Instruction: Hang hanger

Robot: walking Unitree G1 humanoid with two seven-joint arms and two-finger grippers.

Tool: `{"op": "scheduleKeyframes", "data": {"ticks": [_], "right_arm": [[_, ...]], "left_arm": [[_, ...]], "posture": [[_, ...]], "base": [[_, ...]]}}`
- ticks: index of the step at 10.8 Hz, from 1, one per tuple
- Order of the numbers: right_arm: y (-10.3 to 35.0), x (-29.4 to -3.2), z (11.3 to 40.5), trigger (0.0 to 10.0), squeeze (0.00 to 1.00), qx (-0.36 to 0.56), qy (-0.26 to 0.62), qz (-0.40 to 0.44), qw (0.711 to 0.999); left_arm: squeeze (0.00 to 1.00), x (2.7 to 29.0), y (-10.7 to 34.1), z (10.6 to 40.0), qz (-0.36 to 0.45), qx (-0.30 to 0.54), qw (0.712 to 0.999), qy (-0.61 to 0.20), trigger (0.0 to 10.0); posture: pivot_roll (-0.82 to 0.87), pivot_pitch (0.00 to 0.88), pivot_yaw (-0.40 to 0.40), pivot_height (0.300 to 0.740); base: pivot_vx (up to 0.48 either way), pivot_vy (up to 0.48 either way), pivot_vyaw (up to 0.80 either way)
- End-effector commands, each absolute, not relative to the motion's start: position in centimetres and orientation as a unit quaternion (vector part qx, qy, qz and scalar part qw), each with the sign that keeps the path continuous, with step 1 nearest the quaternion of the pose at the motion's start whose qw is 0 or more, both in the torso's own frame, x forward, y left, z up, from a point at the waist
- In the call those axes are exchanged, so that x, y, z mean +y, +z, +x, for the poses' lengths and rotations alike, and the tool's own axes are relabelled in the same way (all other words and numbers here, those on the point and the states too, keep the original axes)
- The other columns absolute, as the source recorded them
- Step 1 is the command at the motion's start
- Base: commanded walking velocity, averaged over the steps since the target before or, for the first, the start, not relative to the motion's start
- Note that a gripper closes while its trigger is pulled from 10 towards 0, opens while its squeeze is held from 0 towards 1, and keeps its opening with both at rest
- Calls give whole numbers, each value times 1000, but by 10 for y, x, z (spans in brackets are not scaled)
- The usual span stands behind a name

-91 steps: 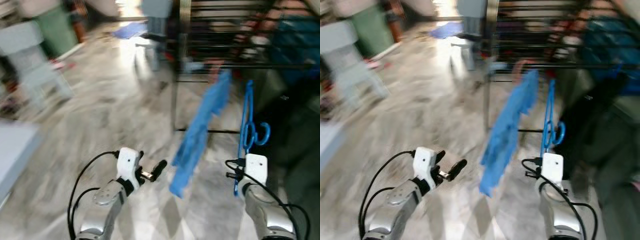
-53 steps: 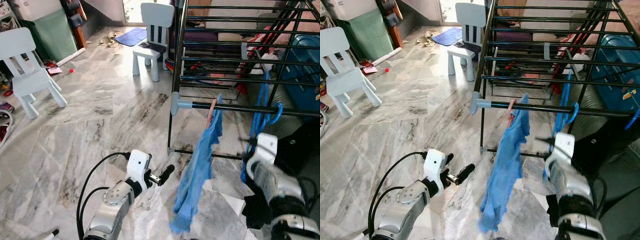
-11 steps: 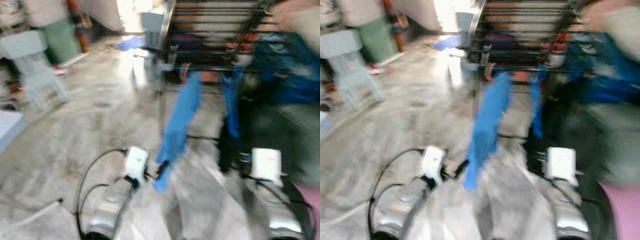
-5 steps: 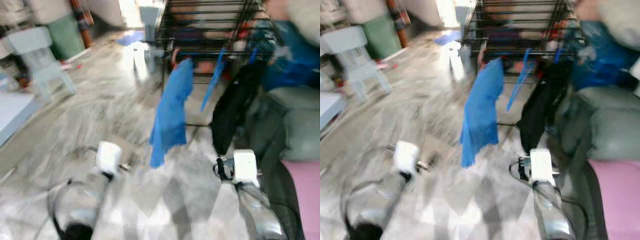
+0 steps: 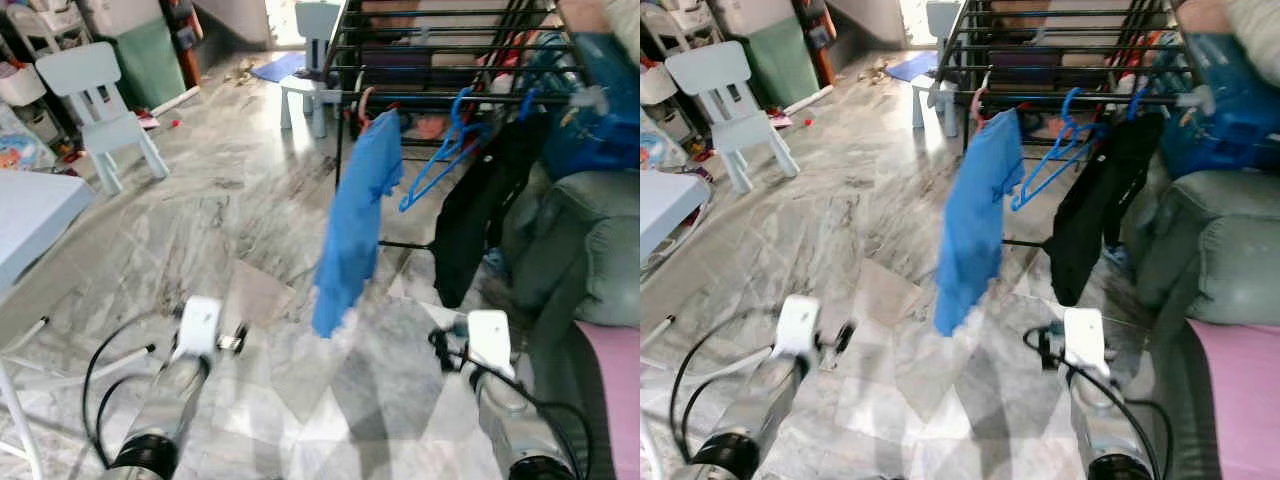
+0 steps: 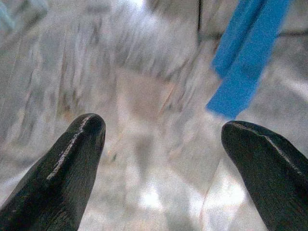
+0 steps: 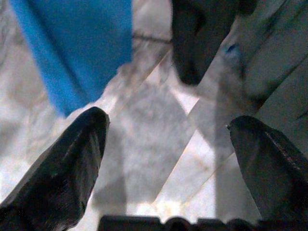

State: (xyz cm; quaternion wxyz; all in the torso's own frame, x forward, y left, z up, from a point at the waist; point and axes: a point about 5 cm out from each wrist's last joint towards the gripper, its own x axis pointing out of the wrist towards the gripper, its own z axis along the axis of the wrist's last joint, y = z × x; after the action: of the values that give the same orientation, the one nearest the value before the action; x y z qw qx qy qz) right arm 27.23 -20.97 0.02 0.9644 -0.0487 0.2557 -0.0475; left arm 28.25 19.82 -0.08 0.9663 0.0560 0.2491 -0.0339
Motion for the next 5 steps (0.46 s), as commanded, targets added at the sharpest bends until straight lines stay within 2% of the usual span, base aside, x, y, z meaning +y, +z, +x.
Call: {"op": "scheduleKeyframes", "data": {"ticks": [1,3,4,5], "right_arm": [[-7,-214,268,10000,0,269,-51,-41,961],[-26,-220,253,10000,0,320,-51,-39,945],[-34,-221,245,10000,0,342,-51,-18,938],[-46,-223,232,10000,0,370,-53,0,928]], "left_arm": [[0,215,-5,278,49,269,962,-11,10000],[0,245,-24,254,38,341,938,40,10000],[0,248,-33,243,37,367,928,43,10000],[0,252,-43,228,-8,393,917,67,10000]], "posture": [[-58,28,89,740],[-58,13,85,740],[-55,9,81,740],[-55,3,77,740]], "base": [[0,0,0],[0,0,0],[0,0,0],[0,0,0]]}}
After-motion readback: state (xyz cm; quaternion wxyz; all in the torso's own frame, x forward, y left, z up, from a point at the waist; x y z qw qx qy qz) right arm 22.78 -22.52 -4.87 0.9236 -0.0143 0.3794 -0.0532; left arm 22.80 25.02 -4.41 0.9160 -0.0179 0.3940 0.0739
